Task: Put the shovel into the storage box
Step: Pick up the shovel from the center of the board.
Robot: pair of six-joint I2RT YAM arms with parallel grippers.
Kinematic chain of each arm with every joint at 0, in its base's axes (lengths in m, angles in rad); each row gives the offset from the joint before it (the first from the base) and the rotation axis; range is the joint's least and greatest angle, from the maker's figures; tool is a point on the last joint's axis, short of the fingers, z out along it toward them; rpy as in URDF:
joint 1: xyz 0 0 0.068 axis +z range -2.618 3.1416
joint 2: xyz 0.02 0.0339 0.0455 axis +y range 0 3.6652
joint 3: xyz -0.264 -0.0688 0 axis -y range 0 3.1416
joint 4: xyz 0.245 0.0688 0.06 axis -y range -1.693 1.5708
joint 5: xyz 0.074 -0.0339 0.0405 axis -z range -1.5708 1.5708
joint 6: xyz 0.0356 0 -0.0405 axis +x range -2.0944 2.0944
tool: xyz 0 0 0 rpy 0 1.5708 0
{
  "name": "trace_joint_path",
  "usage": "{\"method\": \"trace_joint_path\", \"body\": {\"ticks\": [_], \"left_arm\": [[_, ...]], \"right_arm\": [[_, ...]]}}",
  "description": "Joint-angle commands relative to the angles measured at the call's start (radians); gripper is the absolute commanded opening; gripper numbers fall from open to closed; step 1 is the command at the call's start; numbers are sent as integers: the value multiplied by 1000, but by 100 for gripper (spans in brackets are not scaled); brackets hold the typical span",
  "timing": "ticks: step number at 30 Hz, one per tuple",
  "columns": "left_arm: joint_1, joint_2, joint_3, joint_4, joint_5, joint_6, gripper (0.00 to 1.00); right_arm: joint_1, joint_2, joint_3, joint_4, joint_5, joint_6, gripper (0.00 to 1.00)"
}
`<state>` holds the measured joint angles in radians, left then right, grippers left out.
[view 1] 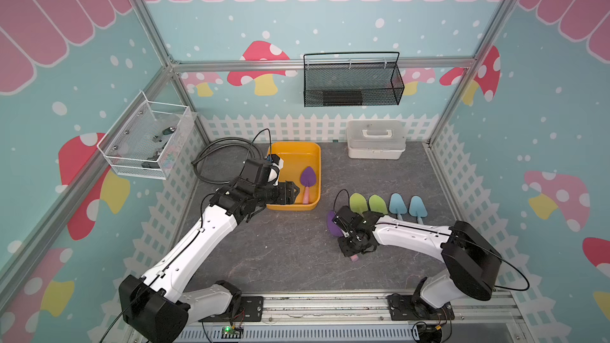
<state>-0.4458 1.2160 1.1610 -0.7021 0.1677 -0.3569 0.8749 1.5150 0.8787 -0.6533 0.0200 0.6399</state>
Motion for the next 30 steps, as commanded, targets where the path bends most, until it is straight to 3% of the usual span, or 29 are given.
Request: {"method": "trace_joint_path", "body": {"ticks": [1,11,20,26,30], "left_arm": [[-2,-1,-9,26,1,-12,75],[-9,78,-13,149,130,-97,76],[-101,165,26,217,138,-135,77],[-127,175,23,272,162,-162,70],[-128,159,-21,377,228,-204,59]], "right_arm": [[-5,-75,40,-74,41,0,8],[-1,-264,155,-229,104,15,5],[18,-245,260,-249,138,1,3],[20,-200,317,-237,140,-22,3],[21,-183,343,-226,136,-27,3]]}}
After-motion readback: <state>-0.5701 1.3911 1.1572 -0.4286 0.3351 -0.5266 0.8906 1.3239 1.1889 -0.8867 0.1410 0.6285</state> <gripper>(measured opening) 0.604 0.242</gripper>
